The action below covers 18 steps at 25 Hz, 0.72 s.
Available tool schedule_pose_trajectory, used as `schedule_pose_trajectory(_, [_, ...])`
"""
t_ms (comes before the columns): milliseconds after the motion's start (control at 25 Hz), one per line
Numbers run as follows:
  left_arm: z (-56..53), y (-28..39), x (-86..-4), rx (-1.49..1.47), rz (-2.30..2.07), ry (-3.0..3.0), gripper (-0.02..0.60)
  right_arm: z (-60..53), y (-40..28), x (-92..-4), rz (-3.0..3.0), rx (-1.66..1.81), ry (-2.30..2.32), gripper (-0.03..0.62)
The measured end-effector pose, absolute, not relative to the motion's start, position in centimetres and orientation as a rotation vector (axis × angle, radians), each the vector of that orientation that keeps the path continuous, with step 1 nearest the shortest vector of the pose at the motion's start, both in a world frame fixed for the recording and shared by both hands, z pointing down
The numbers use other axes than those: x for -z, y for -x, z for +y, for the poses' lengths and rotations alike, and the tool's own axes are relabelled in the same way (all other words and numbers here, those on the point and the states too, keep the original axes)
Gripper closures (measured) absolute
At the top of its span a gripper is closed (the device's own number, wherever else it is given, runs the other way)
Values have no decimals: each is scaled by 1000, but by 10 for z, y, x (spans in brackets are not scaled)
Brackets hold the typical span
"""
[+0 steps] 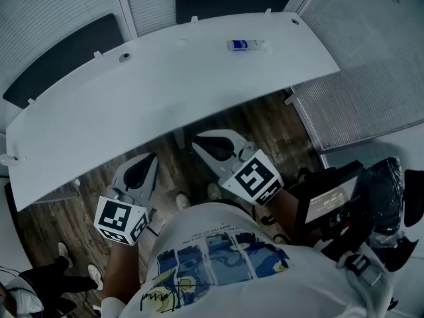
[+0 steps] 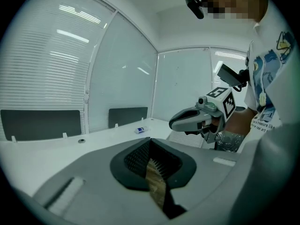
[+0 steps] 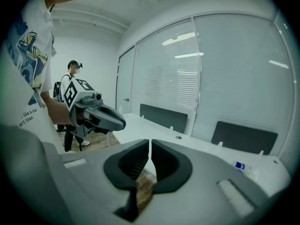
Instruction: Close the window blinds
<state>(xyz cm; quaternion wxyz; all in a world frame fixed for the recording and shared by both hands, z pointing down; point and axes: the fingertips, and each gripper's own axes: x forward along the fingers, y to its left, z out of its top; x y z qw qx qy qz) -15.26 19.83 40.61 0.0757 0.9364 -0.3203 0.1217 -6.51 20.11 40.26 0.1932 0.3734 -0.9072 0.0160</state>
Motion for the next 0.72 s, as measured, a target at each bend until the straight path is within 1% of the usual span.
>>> schedule_pose_trajectory(720, [197, 165, -411, -369, -947, -2797, 577, 200, 78, -408, -2520, -56, -1037, 579])
